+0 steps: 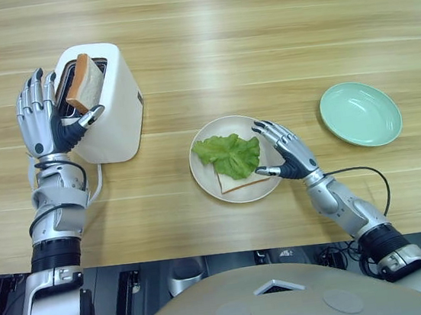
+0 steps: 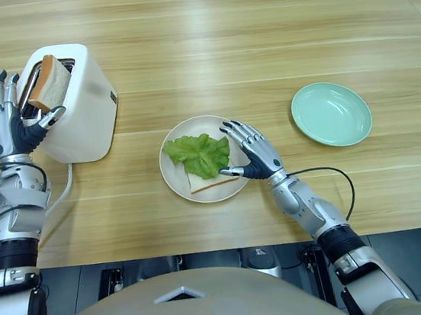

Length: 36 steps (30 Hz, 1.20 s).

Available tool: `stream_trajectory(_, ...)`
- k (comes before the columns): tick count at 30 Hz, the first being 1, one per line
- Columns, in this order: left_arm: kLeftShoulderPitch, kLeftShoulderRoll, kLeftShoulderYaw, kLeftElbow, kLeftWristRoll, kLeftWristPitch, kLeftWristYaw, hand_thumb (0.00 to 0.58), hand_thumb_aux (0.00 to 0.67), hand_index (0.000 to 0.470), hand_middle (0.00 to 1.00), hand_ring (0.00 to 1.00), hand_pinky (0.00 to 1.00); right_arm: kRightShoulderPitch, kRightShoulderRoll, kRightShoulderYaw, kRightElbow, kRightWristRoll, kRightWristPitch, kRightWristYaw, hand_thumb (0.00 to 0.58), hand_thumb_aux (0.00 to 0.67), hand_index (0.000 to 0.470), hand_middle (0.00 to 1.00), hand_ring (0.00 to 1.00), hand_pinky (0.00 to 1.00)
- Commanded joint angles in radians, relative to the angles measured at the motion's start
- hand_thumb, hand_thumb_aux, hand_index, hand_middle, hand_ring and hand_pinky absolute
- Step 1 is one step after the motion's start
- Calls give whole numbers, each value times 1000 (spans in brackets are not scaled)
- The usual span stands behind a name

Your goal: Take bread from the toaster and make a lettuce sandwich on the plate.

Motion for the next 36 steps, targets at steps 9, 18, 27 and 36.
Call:
stream_trajectory(9,-46,5,-56,72,-38,29,-75,580,670,460,0,0,0,34,7,-50,-80,2,-5,-37,0,0,0,0,0,0)
stream_trajectory(18,-53,14,-71,95,-58,15,-79,580,670,460,1000,1000,1000,47,13,-58,-88,4,-14,-47,0,0,0,0,0,0)
stream_trajectory(27,-59,-15,19,26,-155,-80,35,580,670,460,1000,1000,1000,41,26,-58,-77,4,-35,-71,0,0,0,0,0,0)
stream_trajectory(36,-48,-89,178,-186,-339,-375,174,580,670,460,1000,1000,1000,46,44,-76,-71,5,-41,-106,0,0,0,0,0,0)
